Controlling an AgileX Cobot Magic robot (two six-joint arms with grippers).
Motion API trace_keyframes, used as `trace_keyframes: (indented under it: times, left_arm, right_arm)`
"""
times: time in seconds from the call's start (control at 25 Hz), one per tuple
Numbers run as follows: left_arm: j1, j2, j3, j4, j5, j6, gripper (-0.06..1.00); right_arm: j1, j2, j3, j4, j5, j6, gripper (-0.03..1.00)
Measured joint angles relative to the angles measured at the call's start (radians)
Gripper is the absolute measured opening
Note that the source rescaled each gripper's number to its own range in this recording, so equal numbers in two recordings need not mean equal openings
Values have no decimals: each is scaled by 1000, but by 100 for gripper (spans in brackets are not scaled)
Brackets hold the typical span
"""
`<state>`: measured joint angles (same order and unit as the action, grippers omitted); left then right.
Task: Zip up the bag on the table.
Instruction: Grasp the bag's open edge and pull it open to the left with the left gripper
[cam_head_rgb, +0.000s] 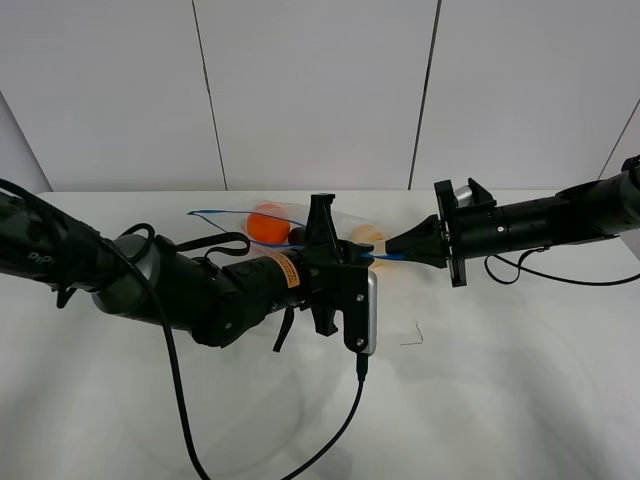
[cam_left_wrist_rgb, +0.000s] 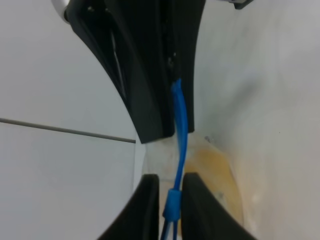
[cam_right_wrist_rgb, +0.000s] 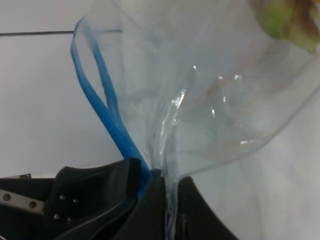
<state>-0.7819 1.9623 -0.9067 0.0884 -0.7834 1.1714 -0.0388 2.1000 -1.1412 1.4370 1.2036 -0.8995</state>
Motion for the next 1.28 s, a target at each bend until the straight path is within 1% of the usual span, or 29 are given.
trace_keyframes:
  times: [0.04,0.16,0.52,0.72,0.92,1.28]
  left_arm:
    - [0,0,0,0,0,0,10]
    - [0,0,0,1,4,11,0]
    - [10,0,0,3,21,37,0]
    - [47,0,0,22,26,57,0]
    - [91,-4,7,22,29,62,0]
    - [149,-104,100,22,45,64,0]
  right_arm:
    - [0,0,0,0,0,0,0]
    - [0,0,0,1,0,0,0]
    - [0,0,0,1,0,0,0]
    - [3,0,0,20,-11,0,0]
    - [3,0,0,25,-14,0,0]
    - [3,0,0,19,-1,0,0]
